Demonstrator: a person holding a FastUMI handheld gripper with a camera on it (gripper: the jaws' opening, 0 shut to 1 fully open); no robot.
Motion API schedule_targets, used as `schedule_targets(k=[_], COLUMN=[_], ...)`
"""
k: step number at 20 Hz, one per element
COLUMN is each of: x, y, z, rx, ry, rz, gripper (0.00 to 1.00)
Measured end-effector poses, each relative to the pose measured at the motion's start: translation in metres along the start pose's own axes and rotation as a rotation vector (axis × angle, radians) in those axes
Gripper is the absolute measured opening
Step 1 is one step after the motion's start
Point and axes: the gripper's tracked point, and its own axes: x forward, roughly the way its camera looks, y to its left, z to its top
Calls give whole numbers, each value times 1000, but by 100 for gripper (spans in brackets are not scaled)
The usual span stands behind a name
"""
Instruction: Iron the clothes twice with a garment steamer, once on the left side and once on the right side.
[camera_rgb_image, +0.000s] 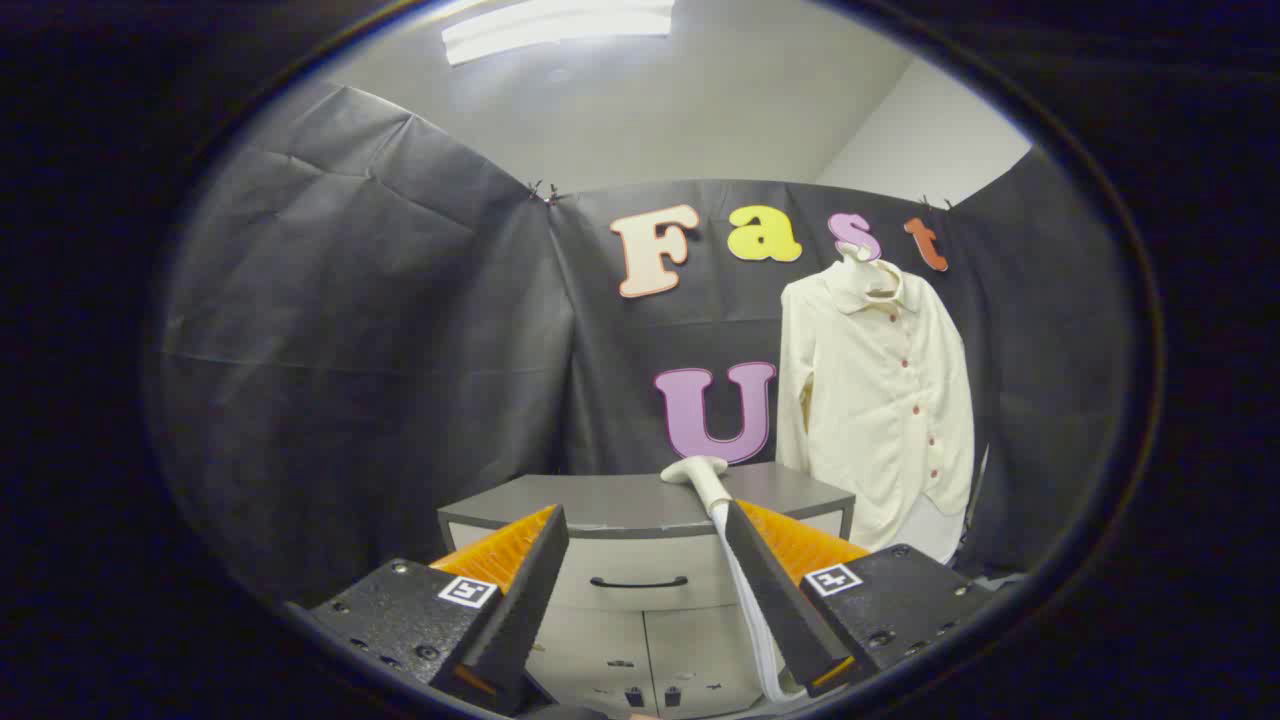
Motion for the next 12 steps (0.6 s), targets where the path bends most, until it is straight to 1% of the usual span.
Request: schedule_targets(k=[4, 7, 12], x=[1, 3, 5], y=[-7, -9, -17], z=[-3, -4, -9], rx=[-29, -28, -22], ry=[4, -1, 18], rz=[-6, 3, -9], gripper=[96, 96, 96])
